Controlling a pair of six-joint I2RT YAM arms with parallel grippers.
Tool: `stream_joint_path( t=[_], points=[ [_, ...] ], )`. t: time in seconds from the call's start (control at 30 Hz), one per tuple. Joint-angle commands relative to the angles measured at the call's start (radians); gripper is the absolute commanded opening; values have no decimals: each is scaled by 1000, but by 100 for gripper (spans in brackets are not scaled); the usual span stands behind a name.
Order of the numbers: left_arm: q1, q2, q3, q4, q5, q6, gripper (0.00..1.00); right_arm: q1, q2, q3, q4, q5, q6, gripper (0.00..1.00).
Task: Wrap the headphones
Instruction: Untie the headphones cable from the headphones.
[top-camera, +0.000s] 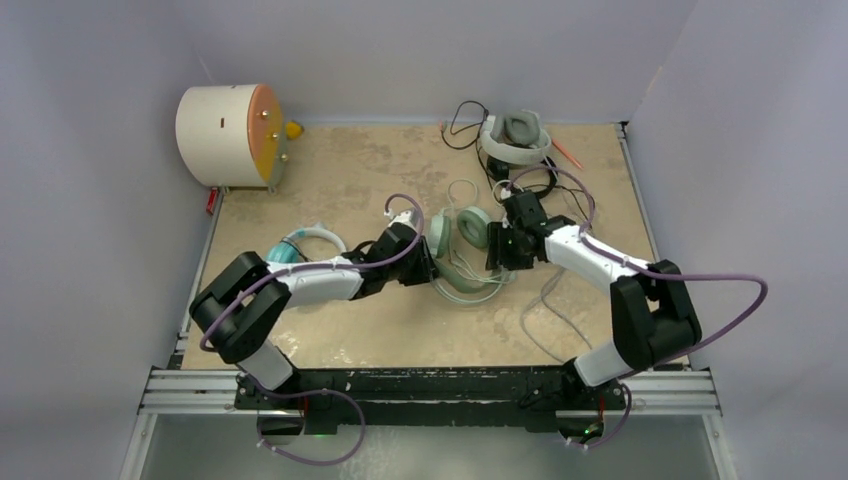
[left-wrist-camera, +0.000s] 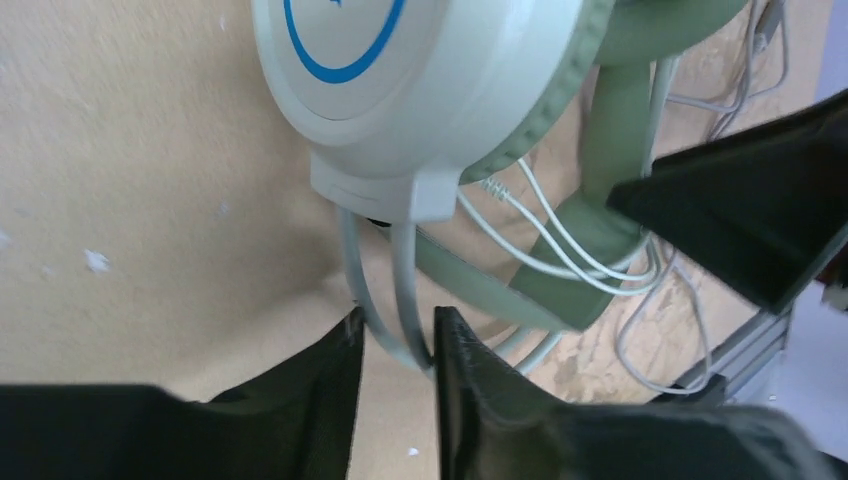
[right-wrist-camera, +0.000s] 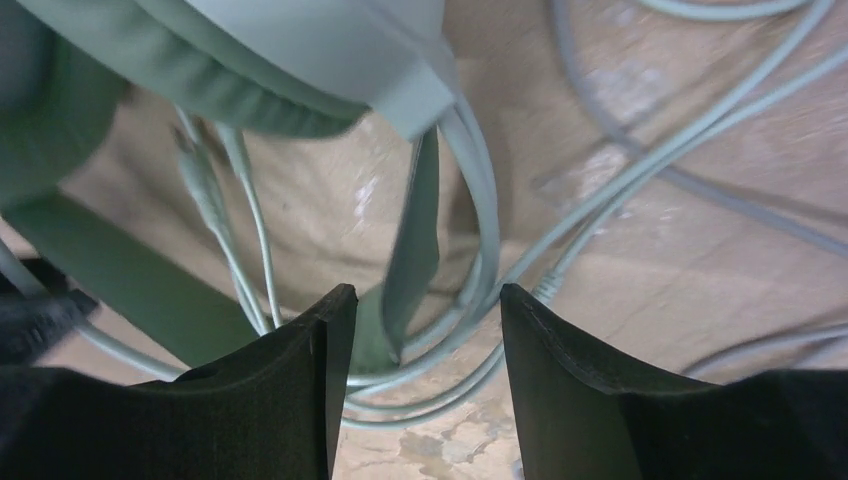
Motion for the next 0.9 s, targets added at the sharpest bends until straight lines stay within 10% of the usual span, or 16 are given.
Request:
stream_joint_path(
  t=[0.0,0.13,0.23,0.57,0.87],
  points=[
    [76,33,67,38,58,118,21,105,-47,-99,118,-207,71,57],
    [158,80,165,-26,74,237,18,329,-136,-135,194,-197,210,57],
    [190,89,244,-101,30,325,35,411,-210,-139,224,-187,268,68],
    [191,-95,195,-277,-142,291,79,411,-268,7,-35,113,140,86],
    [161,-136,65,-191,2,141,87,224,-190,118,-96,201,20,95]
  ],
)
